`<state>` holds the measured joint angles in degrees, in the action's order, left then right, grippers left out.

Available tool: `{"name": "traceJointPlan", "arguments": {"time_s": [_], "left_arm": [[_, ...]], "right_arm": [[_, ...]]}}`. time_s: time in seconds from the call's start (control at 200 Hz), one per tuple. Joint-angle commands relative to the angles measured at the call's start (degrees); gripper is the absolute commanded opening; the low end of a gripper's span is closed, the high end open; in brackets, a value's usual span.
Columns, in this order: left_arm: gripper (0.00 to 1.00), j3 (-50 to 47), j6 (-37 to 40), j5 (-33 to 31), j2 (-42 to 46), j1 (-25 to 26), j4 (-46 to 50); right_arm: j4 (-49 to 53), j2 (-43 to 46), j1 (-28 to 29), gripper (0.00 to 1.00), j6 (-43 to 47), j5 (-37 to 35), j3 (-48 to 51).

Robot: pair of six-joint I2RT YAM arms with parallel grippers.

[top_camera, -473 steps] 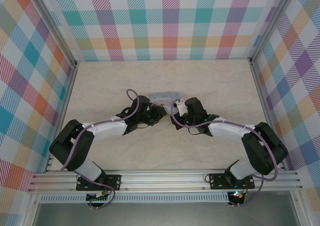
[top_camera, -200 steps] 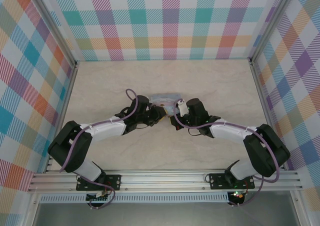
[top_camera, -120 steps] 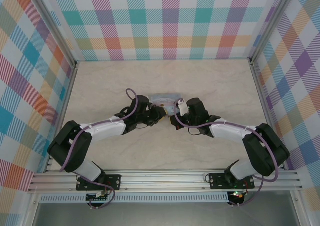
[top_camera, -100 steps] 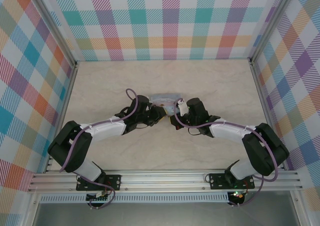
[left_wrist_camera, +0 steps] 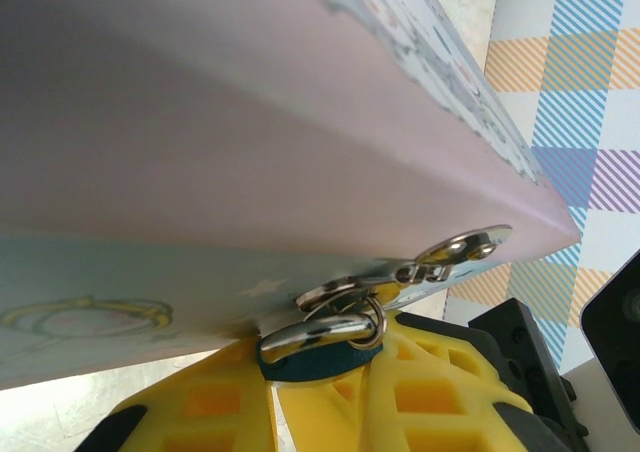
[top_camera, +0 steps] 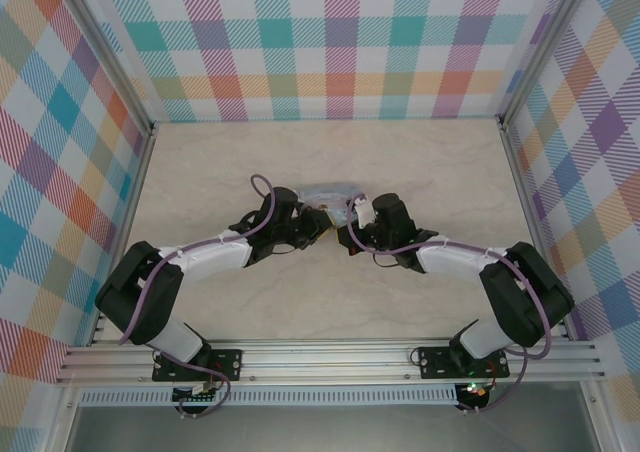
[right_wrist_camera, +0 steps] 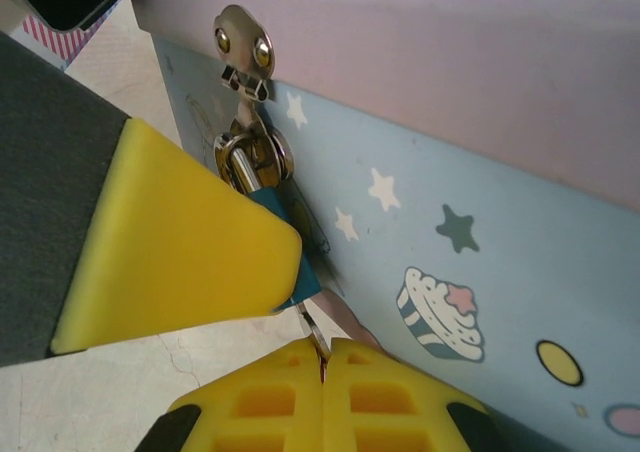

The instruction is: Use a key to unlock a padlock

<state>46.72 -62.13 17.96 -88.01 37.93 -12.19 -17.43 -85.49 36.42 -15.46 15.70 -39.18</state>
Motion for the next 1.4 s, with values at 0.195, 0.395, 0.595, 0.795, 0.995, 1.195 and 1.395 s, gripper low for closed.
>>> {"name": "traceJointPlan", "arguments": {"time_s": [0.195, 0.395, 0.595, 0.795, 0.995, 1.195, 1.395], "left_arm": [[0.09, 0.55, 0.17, 6.37, -1.81, 2.01, -2.25], [0.12, 0.79, 0.21, 6.24, -2.78, 2.32, -2.57], [0.23, 0.13, 0.59, 3.70, -1.84, 2.23, -2.33], [0.26, -1.48, -0.22, 2.53, -2.56, 2.19, -3.49], [0.40, -2.92, -0.13, 1.18, -1.54, 1.99, -3.17], [0.57, -4.70, -0.06, -0.97, 2.95, 1.38, -0.47], [0.66, -8.20, -0.15, -4.36, 10.08, 0.91, 2.95]], "right_arm": [[-14.36, 0.59, 0.05, 0.04, -3.37, 4.17, -4.08], [-12.76, 0.06, 0.05, 0.04, -7.85, 4.51, -1.77], [1.95, -1.57, 0.05, 0.02, -10.88, 4.33, -2.57], [1.91, -1.86, 0.09, 0.01, -18.07, 5.13, 1.60], [2.91, -0.91, 0.32, 0.01, -22.25, 3.90, 3.27], [5.76, -0.47, 0.36, 0.01, -25.23, 3.91, 3.57], [4.78, 0.80, 1.26, 0.02, -29.62, 5.45, 5.03]]}}
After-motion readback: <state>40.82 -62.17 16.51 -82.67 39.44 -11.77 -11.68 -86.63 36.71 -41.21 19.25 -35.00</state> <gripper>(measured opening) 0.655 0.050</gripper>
